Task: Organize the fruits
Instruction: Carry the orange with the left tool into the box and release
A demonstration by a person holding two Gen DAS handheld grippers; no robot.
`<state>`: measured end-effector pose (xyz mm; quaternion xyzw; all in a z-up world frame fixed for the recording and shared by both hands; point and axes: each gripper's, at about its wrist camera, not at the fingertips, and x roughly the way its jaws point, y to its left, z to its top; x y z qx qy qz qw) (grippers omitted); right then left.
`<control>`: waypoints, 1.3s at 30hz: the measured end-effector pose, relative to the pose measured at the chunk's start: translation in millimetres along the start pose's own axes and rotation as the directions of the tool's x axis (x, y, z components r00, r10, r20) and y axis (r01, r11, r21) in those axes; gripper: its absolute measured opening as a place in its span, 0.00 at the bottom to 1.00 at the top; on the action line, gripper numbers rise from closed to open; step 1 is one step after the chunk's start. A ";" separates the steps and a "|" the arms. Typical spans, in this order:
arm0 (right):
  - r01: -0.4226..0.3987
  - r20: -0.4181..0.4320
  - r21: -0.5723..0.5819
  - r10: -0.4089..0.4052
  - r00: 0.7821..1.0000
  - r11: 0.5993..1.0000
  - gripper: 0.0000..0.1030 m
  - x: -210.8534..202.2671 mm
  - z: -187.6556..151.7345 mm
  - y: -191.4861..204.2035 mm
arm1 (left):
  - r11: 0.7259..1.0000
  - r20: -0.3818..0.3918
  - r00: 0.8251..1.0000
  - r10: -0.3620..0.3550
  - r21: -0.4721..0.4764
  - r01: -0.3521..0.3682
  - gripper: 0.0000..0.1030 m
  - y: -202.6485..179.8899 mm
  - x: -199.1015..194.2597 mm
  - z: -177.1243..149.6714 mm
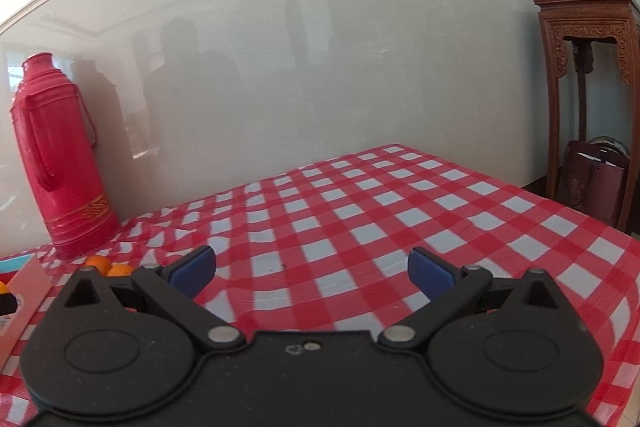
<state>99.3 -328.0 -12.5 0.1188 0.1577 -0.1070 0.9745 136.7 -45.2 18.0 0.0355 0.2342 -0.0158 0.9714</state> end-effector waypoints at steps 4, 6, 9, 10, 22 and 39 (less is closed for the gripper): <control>-0.040 -0.001 -0.012 0.040 0.999 0.999 0.94 -0.7 -2.9 23.5 | 0.997 -0.003 0.998 0.067 -0.030 -0.067 0.31 40.9 -8.6 -3.7; -0.060 -0.006 -0.024 0.060 0.998 0.998 0.94 -0.2 -5.2 35.2 | 0.994 -0.005 0.995 0.102 -0.045 -0.102 0.31 60.2 -12.5 -6.3; -0.087 -0.015 -0.042 0.086 0.996 0.995 0.94 0.8 -9.0 51.6 | 0.987 -0.008 0.990 0.139 -0.074 -0.140 0.31 85.1 -17.6 -11.2; -0.095 -0.017 -0.046 0.094 0.995 0.994 0.94 1.1 -10.3 57.1 | 0.985 -0.009 0.988 0.152 -0.079 -0.152 0.31 92.1 -19.0 -12.4; -0.156 -0.036 -0.111 0.153 0.988 0.982 0.94 2.7 -18.7 99.0 | 0.968 -0.044 0.975 0.218 -0.119 -0.221 0.31 139.3 -23.1 -26.3; -0.138 -0.035 -0.106 0.135 0.990 0.985 0.94 1.6 -18.1 88.4 | 0.935 0.014 0.948 0.317 -0.170 -0.310 1.00 137.7 -25.0 -28.3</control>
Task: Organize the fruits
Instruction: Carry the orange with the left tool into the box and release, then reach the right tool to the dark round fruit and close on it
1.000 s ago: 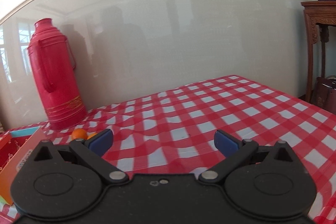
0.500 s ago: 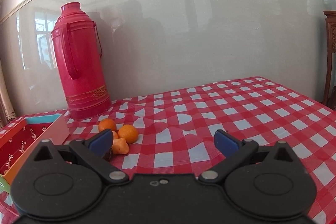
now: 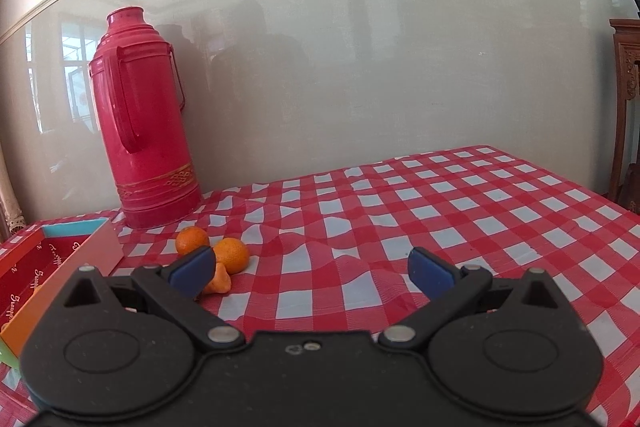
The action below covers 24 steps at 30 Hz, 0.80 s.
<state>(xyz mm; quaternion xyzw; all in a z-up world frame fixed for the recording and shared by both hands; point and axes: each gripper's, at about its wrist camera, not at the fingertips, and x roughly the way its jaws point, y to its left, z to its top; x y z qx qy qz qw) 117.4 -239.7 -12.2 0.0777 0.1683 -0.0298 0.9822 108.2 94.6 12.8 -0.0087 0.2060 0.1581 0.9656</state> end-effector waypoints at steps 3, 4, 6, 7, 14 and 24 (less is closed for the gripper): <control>-0.016 -0.012 0.011 0.016 1.000 1.000 0.94 1.5 0.1 0.4 | 1.000 -0.002 1.000 0.007 0.000 -0.007 1.00 1.3 -0.6 -1.4; -0.026 -0.016 0.016 0.026 1.000 1.000 0.94 1.9 0.1 2.0 | 1.000 -0.004 1.000 0.010 0.000 -0.010 1.00 1.9 -0.2 -1.6; -0.043 -0.023 0.016 0.043 0.999 0.999 0.94 3.4 -0.4 5.4 | 1.000 -0.007 1.000 0.011 -0.006 -0.011 1.00 4.5 1.0 -2.8; -0.045 -0.025 0.012 0.046 0.999 0.999 0.94 4.1 -0.6 7.6 | 1.000 -0.010 1.000 0.012 -0.009 -0.012 1.00 6.3 2.0 -3.0; -0.069 -0.051 -0.008 0.068 0.996 0.998 0.91 12.8 -2.7 23.4 | 0.998 0.012 1.000 0.029 -0.054 -0.028 1.00 25.8 1.3 -3.4; -0.136 -0.143 -0.043 0.128 0.981 0.990 0.67 41.3 -4.9 60.6 | 0.985 0.024 0.991 0.132 -0.115 -0.128 1.00 76.7 1.8 -9.2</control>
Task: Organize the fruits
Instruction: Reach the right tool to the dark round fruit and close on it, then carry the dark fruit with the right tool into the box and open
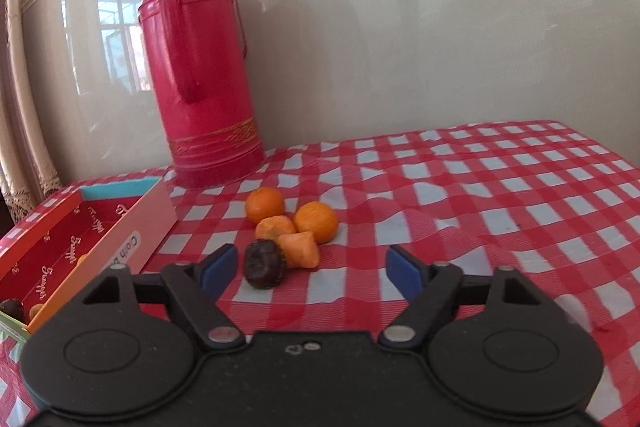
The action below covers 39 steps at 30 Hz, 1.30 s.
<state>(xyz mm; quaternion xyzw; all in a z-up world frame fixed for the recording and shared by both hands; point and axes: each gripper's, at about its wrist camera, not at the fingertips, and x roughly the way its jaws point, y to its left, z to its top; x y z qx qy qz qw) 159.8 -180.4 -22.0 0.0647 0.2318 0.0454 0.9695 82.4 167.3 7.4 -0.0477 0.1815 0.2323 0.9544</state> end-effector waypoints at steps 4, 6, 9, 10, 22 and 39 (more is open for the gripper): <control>-0.028 -0.043 -0.022 0.027 0.999 0.999 0.57 16.3 1.5 14.0 | 0.997 -0.004 0.999 0.051 -0.049 -0.051 1.00 27.9 4.9 -1.5; -0.032 -0.065 -0.033 0.030 0.997 0.999 0.53 25.1 2.0 19.7 | 0.996 -0.012 0.998 0.068 -0.064 -0.068 1.00 41.4 7.9 -2.8; -0.032 -0.101 -0.032 0.029 0.994 0.999 0.44 37.7 3.2 25.2 | 0.993 -0.025 0.996 0.091 -0.071 -0.093 1.00 55.1 12.8 -5.1; -0.027 -0.111 -0.028 0.024 0.994 0.999 0.44 41.7 3.7 26.2 | 0.993 -0.025 0.995 0.095 -0.074 -0.097 1.00 58.8 13.9 -5.8; -0.004 -0.182 -0.026 0.000 0.983 1.000 0.26 70.1 5.3 32.7 | 0.993 -0.025 0.995 0.100 -0.063 -0.102 1.00 68.6 21.1 -6.8; -0.082 -0.076 -0.081 0.075 0.994 0.993 0.26 26.7 16.5 69.4 | 0.989 -0.036 0.991 0.131 -0.064 -0.133 1.00 84.6 10.2 -4.3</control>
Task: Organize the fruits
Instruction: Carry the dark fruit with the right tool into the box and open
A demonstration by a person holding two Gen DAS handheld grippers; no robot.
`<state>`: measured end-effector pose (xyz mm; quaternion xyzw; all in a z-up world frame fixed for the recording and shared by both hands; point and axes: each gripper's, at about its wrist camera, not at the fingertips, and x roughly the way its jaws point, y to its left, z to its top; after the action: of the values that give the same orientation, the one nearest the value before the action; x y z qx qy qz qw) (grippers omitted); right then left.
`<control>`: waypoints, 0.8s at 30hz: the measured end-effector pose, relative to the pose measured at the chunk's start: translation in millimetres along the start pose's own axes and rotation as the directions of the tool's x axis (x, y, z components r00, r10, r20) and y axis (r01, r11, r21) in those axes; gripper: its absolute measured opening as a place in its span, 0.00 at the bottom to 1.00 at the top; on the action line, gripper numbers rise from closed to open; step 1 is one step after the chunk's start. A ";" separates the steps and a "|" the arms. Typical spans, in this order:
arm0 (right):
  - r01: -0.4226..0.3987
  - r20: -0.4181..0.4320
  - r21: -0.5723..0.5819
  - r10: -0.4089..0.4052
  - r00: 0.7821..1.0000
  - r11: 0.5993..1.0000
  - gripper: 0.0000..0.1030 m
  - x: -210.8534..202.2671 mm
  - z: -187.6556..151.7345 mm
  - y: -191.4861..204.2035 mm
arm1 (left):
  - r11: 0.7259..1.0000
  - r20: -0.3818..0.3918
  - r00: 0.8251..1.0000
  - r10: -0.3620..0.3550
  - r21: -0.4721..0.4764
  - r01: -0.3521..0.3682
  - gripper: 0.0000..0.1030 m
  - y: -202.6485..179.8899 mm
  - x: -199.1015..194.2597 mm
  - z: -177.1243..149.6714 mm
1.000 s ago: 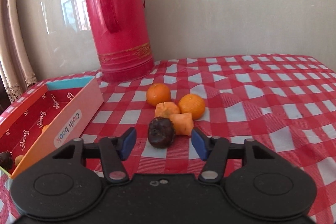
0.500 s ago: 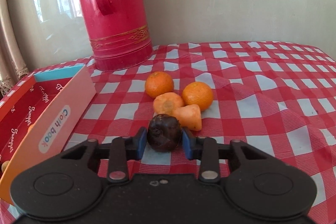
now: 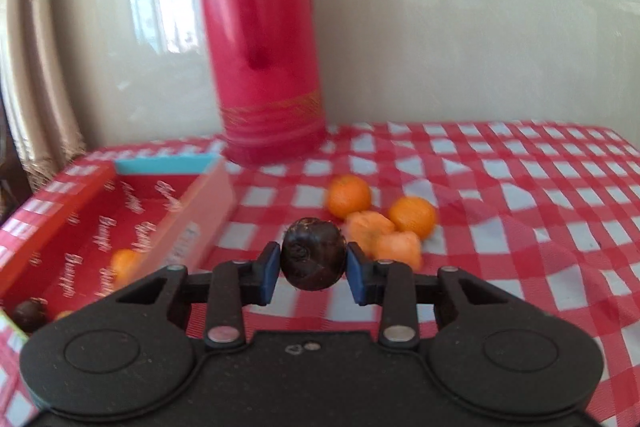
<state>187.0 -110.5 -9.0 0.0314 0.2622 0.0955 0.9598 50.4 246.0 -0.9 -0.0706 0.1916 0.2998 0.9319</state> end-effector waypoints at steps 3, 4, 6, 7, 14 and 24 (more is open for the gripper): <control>-0.072 0.062 -0.031 0.074 0.995 0.997 0.26 -14.0 3.0 18.4 | 1.000 -0.007 1.000 0.012 -0.003 -0.012 1.00 6.5 1.2 -0.9; -0.094 0.081 -0.050 0.098 0.992 0.994 0.26 -18.1 3.1 25.9 | 1.000 -0.010 1.000 0.013 -0.002 -0.013 1.00 7.9 1.1 -1.1; -0.133 0.105 -0.095 0.143 0.984 0.987 0.26 -24.3 3.1 43.4 | 1.000 -0.009 1.000 0.018 0.001 -0.018 1.00 10.2 -0.2 -1.7; -0.154 0.110 -0.109 0.165 0.980 0.982 0.26 -26.2 3.0 50.9 | 1.000 -0.009 1.000 0.019 0.002 -0.019 1.00 11.1 -0.5 -1.9; -0.206 0.057 -0.184 0.220 0.974 0.961 0.26 -15.4 -6.4 90.3 | 1.000 -0.015 1.000 0.025 0.008 -0.024 1.00 17.0 -1.2 -2.5; -0.153 0.204 -0.173 0.187 0.961 0.973 0.94 -29.6 -15.7 97.3 | 1.000 -0.019 0.999 0.029 -0.008 -0.029 1.00 24.3 -0.6 -2.7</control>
<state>137.8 -21.0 2.9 -0.0109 0.1428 0.1941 0.9705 34.9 264.6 -3.6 -0.0744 0.2003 0.3133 0.9253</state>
